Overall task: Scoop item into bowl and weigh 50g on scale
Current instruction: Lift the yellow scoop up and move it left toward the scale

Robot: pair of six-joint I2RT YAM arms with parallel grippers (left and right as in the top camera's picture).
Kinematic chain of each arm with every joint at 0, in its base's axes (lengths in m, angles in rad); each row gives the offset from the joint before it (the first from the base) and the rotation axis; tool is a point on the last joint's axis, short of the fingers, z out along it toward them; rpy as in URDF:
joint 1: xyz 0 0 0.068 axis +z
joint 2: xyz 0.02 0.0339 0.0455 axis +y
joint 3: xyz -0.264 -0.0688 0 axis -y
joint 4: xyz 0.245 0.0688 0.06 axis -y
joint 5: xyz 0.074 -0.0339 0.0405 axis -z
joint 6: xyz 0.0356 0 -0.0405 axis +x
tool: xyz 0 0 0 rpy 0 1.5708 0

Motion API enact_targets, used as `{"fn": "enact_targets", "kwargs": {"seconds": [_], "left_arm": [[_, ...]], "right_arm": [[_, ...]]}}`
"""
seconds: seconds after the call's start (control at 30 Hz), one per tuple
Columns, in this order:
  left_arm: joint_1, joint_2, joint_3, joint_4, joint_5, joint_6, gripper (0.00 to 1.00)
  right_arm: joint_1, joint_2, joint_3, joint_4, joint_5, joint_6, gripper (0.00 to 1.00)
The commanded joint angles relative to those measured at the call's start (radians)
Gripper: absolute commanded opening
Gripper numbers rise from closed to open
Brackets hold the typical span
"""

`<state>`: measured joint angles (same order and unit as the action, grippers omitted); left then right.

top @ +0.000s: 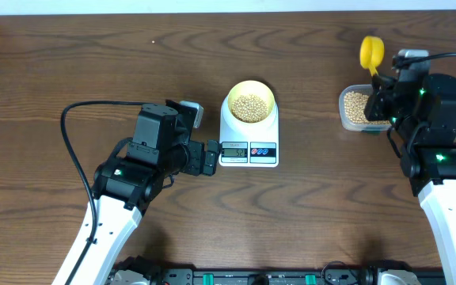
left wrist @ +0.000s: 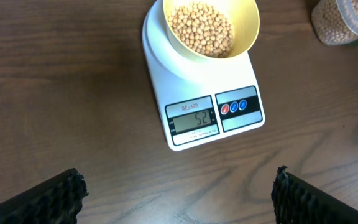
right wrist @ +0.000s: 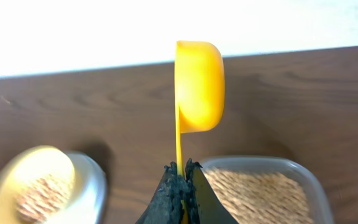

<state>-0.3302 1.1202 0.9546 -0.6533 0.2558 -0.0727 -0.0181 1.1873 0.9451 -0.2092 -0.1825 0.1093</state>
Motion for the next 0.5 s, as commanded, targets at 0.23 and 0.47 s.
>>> {"fn": "enact_targets", "kwargs": {"seconds": [0.23,0.47], "left_arm": [[-0.001,-0.004,-0.003,0.0,-0.006,0.016,0.98],[-0.001,-0.004,-0.003,0.0,-0.006,0.016,0.98]], "right_arm": [[0.005,0.004,0.008,0.163,-0.064,0.264,0.01],[0.007,0.052,0.008,0.315,-0.064,0.264,0.01]]}}
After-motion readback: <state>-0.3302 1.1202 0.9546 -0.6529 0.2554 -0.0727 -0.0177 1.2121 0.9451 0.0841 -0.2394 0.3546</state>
